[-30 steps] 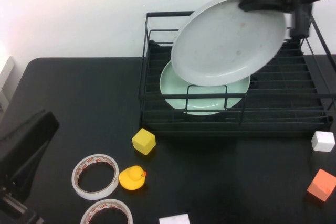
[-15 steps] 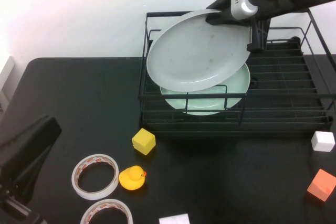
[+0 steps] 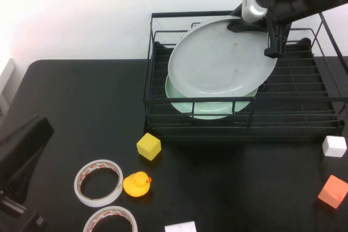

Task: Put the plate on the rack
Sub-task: Place the plate on the rack

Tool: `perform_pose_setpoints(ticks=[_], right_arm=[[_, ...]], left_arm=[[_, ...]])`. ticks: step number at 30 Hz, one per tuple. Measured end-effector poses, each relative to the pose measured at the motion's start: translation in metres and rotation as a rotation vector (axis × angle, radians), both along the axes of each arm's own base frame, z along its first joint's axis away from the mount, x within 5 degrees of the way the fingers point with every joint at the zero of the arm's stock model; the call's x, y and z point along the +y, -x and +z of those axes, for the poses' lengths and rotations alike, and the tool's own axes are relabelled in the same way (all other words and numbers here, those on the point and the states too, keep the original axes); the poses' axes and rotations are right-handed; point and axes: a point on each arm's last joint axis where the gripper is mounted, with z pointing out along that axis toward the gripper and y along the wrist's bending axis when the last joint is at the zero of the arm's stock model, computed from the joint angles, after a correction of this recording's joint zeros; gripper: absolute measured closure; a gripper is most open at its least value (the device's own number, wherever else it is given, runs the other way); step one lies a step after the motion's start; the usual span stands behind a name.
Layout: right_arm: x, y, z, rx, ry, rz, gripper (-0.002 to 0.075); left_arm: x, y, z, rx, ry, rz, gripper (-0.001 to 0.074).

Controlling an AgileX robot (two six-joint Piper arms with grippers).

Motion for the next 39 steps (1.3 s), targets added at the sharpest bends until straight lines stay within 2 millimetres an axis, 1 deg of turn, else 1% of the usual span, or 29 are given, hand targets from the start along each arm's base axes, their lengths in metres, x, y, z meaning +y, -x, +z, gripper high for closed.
perform_pose_setpoints(ticks=[10, 29, 39], right_arm=[[-0.001, -0.006, 0.004, -0.056, -0.016, -0.047, 0.0634], [0.000, -0.001, 0.001, -0.011, -0.011, -0.014, 0.0634], [0.004, -0.011, -0.018, 0.041, -0.014, -0.016, 0.0634]], left_arm=[[0.001, 0.000, -0.001, 0.009, -0.003, 0.007, 0.0736], [0.001, 0.000, -0.003, 0.020, -0.022, 0.008, 0.0736], [0.001, 0.000, -0.005, 0.048, -0.023, 0.008, 0.0736]])
